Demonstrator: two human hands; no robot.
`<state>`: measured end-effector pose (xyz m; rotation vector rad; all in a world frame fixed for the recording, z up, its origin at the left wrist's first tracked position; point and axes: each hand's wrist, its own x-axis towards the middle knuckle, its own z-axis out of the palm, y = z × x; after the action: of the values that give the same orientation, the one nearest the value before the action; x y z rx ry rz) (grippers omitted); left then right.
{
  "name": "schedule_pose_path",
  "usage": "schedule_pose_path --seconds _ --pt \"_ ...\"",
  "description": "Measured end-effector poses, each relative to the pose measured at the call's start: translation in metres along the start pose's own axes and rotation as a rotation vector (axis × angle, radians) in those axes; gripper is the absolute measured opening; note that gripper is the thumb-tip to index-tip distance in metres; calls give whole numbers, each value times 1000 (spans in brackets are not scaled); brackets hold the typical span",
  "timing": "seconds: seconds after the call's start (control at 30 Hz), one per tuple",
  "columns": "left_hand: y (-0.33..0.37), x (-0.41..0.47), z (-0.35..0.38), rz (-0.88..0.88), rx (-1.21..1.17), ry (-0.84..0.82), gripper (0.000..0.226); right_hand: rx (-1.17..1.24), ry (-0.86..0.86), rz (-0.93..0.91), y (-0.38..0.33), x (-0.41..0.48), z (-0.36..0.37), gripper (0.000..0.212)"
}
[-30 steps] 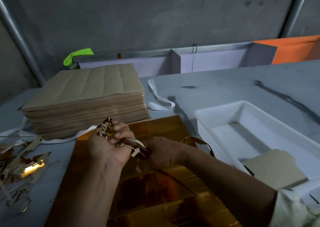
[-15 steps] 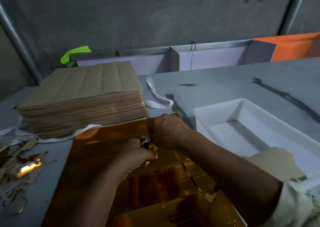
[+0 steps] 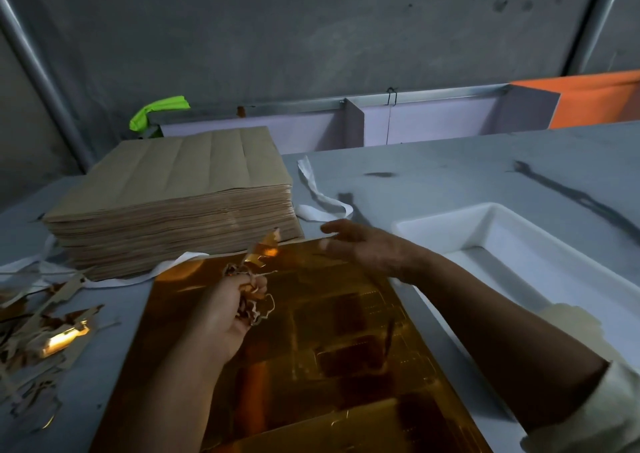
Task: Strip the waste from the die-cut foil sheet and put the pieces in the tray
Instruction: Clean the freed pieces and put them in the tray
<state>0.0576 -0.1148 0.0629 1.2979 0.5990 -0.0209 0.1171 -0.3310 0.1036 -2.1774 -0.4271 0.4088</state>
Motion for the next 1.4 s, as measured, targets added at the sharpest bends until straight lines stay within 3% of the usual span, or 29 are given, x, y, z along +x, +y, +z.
schedule_pose_path --seconds 0.23,0.37,0.5,0.67,0.9,1.07,1.4 --pt "-8 9 -5 -90 -91 52 15 101 50 80 28 0 -8 62" --pt "-10 8 2 -115 -112 51 16 142 -20 92 33 1 1 54" --pt "-11 5 12 -126 -129 24 18 84 -52 54 40 3 5 17" --pt "-15 2 24 -147 -194 -31 17 -13 -84 57 47 4 4 23" --pt "-33 -4 48 -215 -125 -128 17 252 -91 110 55 8 2 20" --pt "-40 -4 63 -256 -83 -219 13 371 -221 123 56 7 0 16" --pt "-43 -4 81 -224 37 -315 17 441 -268 125 58 10 -2 17"
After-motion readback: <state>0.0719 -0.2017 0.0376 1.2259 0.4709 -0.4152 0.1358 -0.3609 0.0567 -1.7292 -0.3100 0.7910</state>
